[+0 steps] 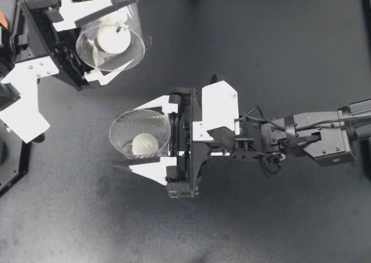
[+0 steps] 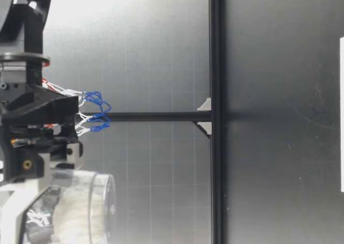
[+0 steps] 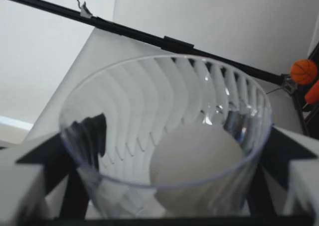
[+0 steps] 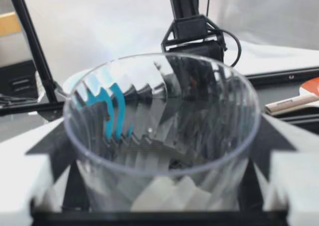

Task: Transfer one of the two balls in the right glass into the left glass, then transfer it back to the right glass.

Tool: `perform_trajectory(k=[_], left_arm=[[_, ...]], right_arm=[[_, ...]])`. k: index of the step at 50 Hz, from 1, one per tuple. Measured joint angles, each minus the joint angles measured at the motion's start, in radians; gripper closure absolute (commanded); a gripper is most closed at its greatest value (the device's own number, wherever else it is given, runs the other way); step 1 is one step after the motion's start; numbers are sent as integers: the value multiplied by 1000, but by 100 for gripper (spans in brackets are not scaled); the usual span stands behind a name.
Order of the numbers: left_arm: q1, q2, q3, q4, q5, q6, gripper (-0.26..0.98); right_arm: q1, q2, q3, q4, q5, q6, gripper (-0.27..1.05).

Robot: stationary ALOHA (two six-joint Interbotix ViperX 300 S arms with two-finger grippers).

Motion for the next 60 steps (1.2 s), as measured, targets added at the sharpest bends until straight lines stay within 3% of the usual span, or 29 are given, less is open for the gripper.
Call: perform_trajectory(k=[60], left_arm=[[0, 0, 57, 0, -92, 192, -5]], right_arm=[[-34, 31, -23, 0, 0, 6, 11]])
